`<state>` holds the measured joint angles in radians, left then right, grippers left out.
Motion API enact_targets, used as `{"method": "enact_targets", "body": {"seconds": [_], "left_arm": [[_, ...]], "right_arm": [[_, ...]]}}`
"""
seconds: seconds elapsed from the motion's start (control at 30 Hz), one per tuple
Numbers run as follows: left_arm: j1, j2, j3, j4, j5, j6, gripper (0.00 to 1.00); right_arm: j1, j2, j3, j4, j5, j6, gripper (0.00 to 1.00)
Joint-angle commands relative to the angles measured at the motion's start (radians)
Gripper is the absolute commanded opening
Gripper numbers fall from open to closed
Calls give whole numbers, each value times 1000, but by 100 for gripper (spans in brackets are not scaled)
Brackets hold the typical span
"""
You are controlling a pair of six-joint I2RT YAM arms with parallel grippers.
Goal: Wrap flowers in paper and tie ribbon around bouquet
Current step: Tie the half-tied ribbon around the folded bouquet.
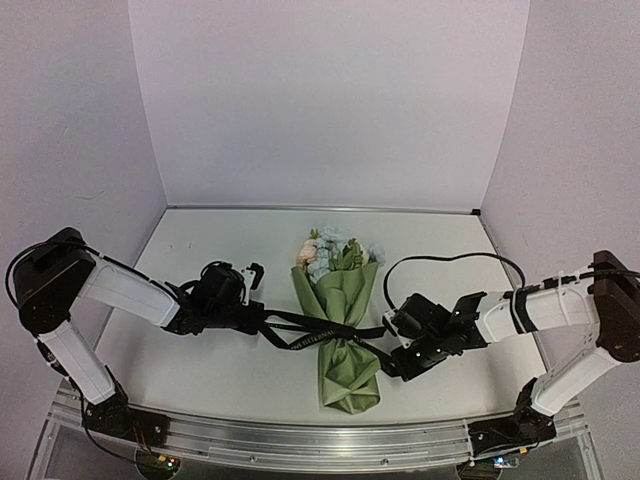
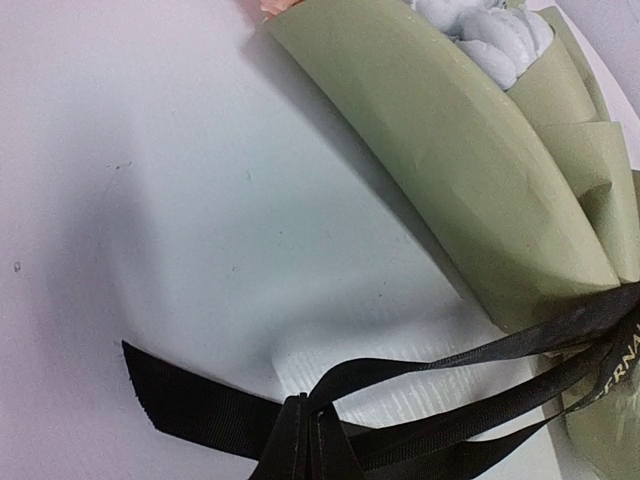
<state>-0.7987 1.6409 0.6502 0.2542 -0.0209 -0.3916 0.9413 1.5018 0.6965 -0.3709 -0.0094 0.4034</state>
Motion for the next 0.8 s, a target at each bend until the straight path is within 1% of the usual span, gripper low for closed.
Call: {"method": "enact_targets", "body": {"seconds": [0.0,0.13,0.3,0.4,0.5,0.6,0.77], "left_arm": [[21,-39,6,-43,-23,16,0],[47,-45,-1,-57,-24,13,0],[65,-53,-11,-51,-19,13,0],[72,-48,-11,-52,-17,10,0],[78,-47,-13,-51,-11,8,0],[85,-47,-17,-50,-11,8,0],[95,-45,-9,-28,38,31,0]], "right_arm": [[20,8,20,-19,124,97,0],[19,-18,-23,-20,228,153,0],[20,-23,-54,-25,266,259,0],[20,-32,-76,-23,315,313,0],[21,-45,-94,-21,358,333,0],[21,-53,-90,-18,352,334,0],[44,-20,-51,7,272,336,0]]}}
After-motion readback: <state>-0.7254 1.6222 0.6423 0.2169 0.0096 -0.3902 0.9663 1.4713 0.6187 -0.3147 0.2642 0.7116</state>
